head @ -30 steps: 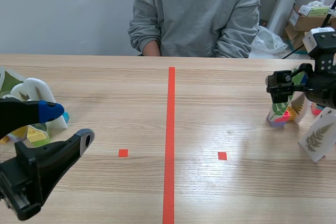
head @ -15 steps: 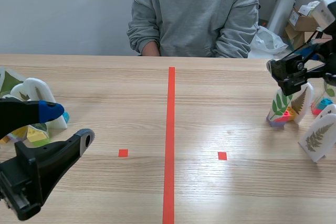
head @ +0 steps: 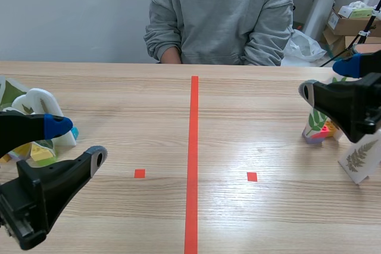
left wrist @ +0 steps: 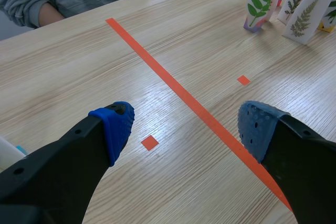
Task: Do the leaf sorting experiment
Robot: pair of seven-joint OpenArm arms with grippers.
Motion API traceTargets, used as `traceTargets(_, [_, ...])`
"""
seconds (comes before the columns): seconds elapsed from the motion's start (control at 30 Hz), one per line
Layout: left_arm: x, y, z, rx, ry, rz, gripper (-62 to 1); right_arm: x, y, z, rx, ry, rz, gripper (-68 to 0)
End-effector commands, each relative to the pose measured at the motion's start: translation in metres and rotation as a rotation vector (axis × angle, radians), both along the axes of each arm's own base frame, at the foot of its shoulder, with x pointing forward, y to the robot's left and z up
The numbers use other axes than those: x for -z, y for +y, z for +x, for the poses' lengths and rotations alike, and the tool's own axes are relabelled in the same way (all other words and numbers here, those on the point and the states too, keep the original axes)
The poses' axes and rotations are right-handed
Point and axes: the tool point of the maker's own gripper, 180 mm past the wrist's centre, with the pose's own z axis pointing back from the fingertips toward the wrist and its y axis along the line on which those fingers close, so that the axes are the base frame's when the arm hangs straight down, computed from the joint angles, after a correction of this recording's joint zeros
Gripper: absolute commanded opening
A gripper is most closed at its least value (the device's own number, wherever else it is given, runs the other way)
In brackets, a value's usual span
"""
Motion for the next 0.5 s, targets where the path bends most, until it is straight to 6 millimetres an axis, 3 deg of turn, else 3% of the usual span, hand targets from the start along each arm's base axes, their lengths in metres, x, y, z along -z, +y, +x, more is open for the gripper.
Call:
traceTargets(0.0, [-0.008, -0.003, 0.0, 0.001, -0.019, -0.027, -17.2, -0.005, -0.004, -0.003, 0.001, -0.005, 0.008, -19.8])
traceTargets(0.47, [-0.01, -0.004, -0.001, 0.015, -0.015, -0.043, -17.2, 0.028, -0.005, -0.045, 0.002, 0.183, 0.012, -19.8])
